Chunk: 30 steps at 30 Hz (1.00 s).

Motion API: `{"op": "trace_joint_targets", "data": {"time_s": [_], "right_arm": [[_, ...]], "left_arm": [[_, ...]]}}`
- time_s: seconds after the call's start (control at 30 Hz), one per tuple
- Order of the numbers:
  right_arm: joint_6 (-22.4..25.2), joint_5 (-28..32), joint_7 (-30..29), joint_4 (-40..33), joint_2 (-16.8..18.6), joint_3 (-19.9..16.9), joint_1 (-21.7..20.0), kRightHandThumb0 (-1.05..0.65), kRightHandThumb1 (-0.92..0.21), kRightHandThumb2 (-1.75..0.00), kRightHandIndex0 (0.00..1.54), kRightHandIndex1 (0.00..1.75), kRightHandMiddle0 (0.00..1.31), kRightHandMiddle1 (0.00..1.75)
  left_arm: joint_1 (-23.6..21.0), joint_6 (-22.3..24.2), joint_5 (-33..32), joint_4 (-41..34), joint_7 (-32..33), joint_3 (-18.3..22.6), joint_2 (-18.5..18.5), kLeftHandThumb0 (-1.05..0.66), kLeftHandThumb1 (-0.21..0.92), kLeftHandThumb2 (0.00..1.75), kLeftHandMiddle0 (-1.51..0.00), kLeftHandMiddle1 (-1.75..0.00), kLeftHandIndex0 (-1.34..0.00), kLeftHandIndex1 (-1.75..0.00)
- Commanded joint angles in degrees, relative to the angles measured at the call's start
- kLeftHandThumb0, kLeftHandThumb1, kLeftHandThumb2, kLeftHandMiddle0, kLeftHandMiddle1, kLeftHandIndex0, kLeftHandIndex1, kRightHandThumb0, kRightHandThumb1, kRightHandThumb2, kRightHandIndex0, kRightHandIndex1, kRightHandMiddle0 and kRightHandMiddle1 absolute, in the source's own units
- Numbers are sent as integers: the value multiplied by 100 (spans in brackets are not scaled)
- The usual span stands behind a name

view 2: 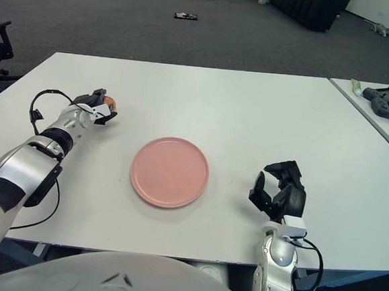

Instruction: Put the apple into the plate.

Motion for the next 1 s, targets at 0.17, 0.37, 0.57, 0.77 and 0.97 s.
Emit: {"op": "trace_joint_targets", "data": {"time_s": [0.17,0.37,0.57,0.77,0.97], "right_arm": [[121,-50,-18,-236,25,-1,81,-42,-49,-111,66,141,47,175],[123,-8,1,-339,33,-11,161,-42,-50,-110,66,140,46,175],[117,5,33,-409,17,-21,226,-42,-50,-109,66,140,46,175],[46,83,121,-421,6,-27,260,-42,-50,-109,66,140,46,175],[44,150,172,-516,24,-32,310,-42,-50,-110,67,140,47,175]], "left_arm": [[178,119,89,138,-180,-106,-129,-91,92,53,0,-31,0,-58],[213,179,184,155,91,-171,-181,-81,79,56,0,-57,0,-65],[247,356,293,166,588,-260,-244,-60,39,99,0,-106,0,-92],[276,498,491,179,960,-443,-320,-44,19,120,-5,-130,0,-116],[304,632,823,200,1411,-774,-336,-20,6,138,-8,-143,0,-133]]}}
